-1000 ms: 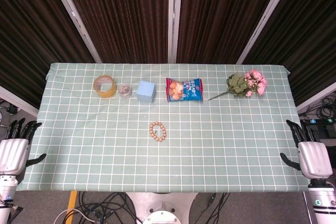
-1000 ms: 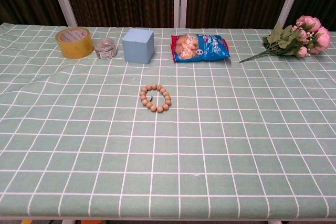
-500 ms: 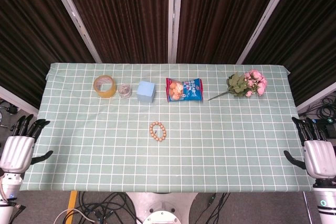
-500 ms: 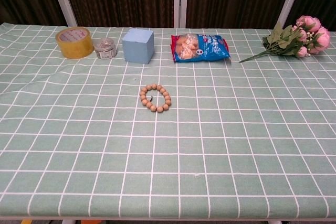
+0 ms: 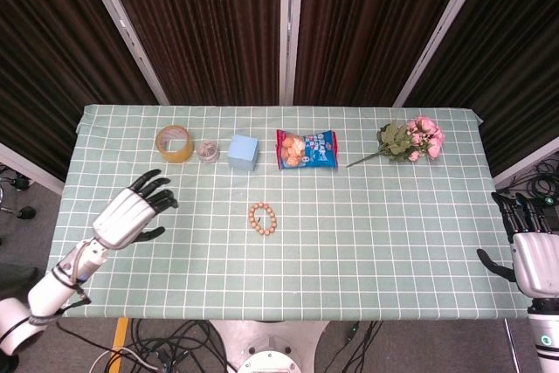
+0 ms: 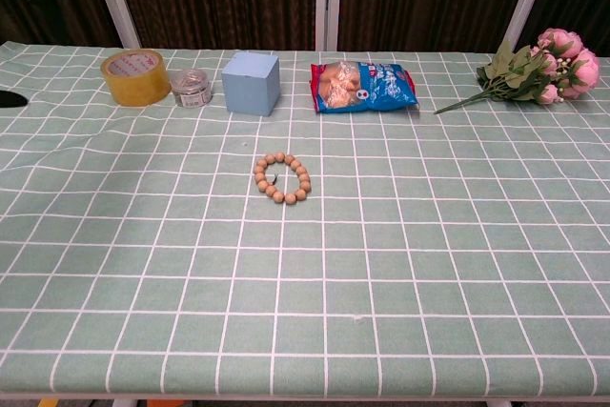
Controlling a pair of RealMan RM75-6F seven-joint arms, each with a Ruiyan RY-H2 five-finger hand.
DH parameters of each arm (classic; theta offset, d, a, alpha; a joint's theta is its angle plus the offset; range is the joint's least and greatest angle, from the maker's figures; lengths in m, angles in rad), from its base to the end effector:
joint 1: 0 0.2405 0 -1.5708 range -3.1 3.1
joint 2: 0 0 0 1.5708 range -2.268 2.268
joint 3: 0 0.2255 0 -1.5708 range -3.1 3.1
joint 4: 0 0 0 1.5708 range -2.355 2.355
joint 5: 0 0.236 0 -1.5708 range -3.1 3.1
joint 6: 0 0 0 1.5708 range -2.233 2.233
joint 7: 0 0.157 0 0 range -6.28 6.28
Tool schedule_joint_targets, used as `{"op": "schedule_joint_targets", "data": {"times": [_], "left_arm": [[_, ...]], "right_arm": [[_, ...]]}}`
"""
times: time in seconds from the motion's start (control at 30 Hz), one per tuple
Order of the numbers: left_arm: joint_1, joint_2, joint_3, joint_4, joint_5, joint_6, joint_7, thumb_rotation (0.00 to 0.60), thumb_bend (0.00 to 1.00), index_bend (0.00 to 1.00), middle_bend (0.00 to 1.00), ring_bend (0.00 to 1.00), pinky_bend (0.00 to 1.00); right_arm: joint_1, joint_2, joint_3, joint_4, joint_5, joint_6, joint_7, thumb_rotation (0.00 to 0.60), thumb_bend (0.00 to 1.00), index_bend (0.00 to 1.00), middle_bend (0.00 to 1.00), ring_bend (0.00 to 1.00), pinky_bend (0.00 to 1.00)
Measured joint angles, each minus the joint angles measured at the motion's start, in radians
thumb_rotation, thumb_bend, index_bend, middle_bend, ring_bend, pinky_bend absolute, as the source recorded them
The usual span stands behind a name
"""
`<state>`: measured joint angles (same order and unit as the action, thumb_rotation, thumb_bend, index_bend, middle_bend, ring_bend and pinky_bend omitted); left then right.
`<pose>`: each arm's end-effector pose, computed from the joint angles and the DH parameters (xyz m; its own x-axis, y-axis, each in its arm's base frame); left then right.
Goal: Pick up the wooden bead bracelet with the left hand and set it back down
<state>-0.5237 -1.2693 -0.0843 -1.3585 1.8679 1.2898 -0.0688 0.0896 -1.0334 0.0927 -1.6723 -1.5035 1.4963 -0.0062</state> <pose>-0.1850 0.3003 0.0549 0.5273 -0.0677 0.8470 0.6153 -0.6570 -0.4356 -0.2827 -0.2046 0.1492 0.4202 0.0553 0.9057 -0.9063 -0.0235 0.4219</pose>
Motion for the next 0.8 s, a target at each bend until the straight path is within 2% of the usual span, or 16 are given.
{"op": "schedule_joint_targets", "data": {"times": [0.2, 0.4, 0.8], "left_arm": [[-0.139, -0.095, -0.005, 0.052, 0.012, -0.157, 0.015, 0.6, 0.17, 0.38, 0.38, 0.13, 0.15], [-0.223, -0.213, 0.001, 0.111, -0.016, -0.278, 0.055, 0.6, 0.17, 0.39, 0.4, 0.12, 0.12], [-0.351, -0.398, -0.001, 0.3, -0.111, -0.424, 0.129, 0.6, 0.18, 0.41, 0.38, 0.1, 0.1]], "right_arm": [[0.005, -0.003, 0.0, 0.002, 0.013, -0.016, -0.002, 0.6, 0.1, 0.0, 0.14, 0.02, 0.15], [0.007, -0.005, 0.0, 0.0, 0.023, -0.025, -0.01, 0.6, 0.1, 0.0, 0.13, 0.01, 0.15], [0.014, -0.007, 0.003, -0.006, 0.037, -0.039, -0.022, 0.6, 0.1, 0.0, 0.13, 0.0, 0.13]]}}
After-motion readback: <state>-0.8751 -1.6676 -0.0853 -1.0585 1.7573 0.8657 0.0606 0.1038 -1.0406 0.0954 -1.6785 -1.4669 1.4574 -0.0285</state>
